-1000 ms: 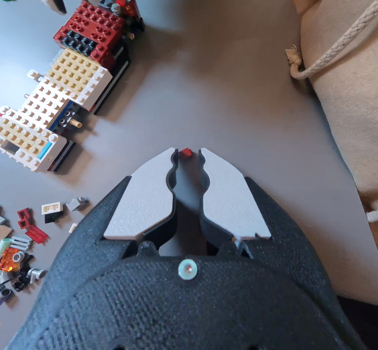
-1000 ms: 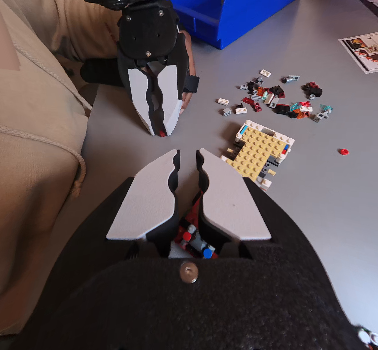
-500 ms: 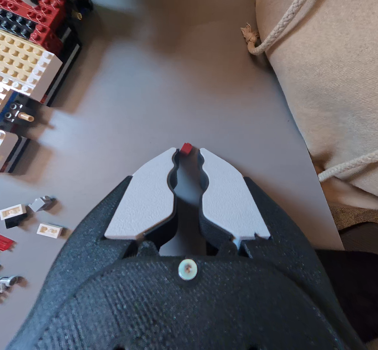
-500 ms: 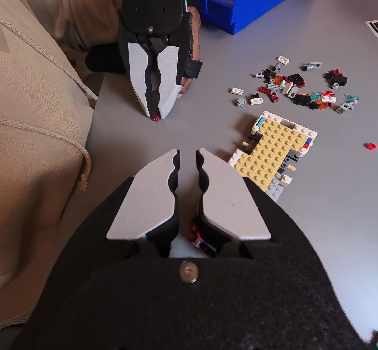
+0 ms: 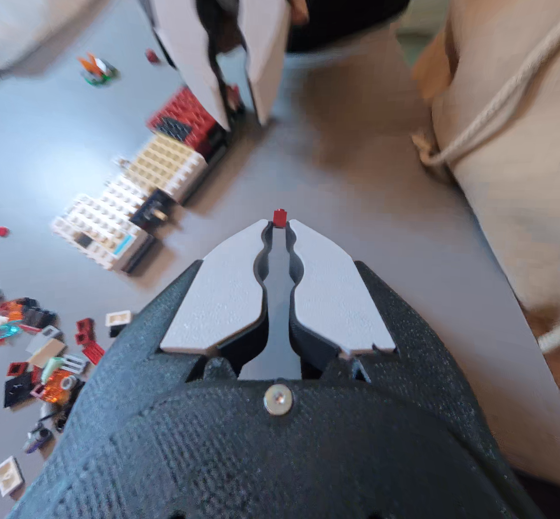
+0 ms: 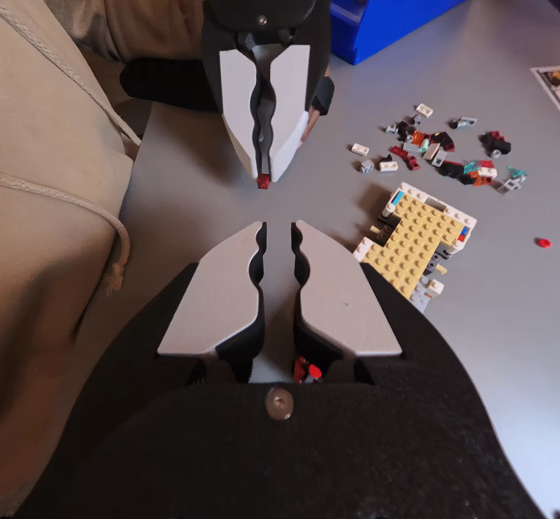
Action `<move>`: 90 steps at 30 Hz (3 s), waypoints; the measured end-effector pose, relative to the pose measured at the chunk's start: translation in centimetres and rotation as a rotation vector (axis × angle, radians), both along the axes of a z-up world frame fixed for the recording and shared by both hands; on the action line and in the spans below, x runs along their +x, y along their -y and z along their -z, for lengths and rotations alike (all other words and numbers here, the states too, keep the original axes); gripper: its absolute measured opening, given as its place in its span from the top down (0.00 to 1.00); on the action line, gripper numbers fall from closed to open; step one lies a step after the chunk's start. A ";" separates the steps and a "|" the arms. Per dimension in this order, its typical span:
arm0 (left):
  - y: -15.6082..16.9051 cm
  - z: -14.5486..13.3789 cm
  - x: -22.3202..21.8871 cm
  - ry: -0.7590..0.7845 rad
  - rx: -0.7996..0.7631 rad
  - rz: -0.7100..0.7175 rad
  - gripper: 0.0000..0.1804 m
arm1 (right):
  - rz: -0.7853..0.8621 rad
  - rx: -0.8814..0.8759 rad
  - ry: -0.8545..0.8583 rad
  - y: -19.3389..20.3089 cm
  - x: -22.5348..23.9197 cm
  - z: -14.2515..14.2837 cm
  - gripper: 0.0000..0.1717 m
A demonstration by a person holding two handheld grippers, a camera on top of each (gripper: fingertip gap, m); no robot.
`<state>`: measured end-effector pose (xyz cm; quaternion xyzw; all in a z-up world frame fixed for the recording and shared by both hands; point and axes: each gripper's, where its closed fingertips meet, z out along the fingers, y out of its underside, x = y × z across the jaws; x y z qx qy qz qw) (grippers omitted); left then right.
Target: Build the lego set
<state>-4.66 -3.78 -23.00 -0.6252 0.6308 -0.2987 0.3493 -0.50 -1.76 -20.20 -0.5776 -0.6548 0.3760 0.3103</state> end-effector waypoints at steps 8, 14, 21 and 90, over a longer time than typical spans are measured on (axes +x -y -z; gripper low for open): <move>-2.0 -6.1 1.9 0.394 -0.029 -0.145 0.96 | 0.062 0.017 -0.214 0.0 -2.4 -3.9 0.91; -1.8 -6.4 1.9 0.405 -0.029 -0.138 0.96 | 0.052 -0.012 -0.218 0.2 -2.9 -3.9 0.93; -2.2 -6.2 1.9 0.402 -0.036 -0.164 0.92 | 0.048 -0.005 -0.193 -0.3 -2.2 -4.3 0.95; -6.2 -2.2 -0.5 0.202 0.037 -0.367 0.75 | 0.119 0.115 0.534 -4.4 6.6 5.4 0.64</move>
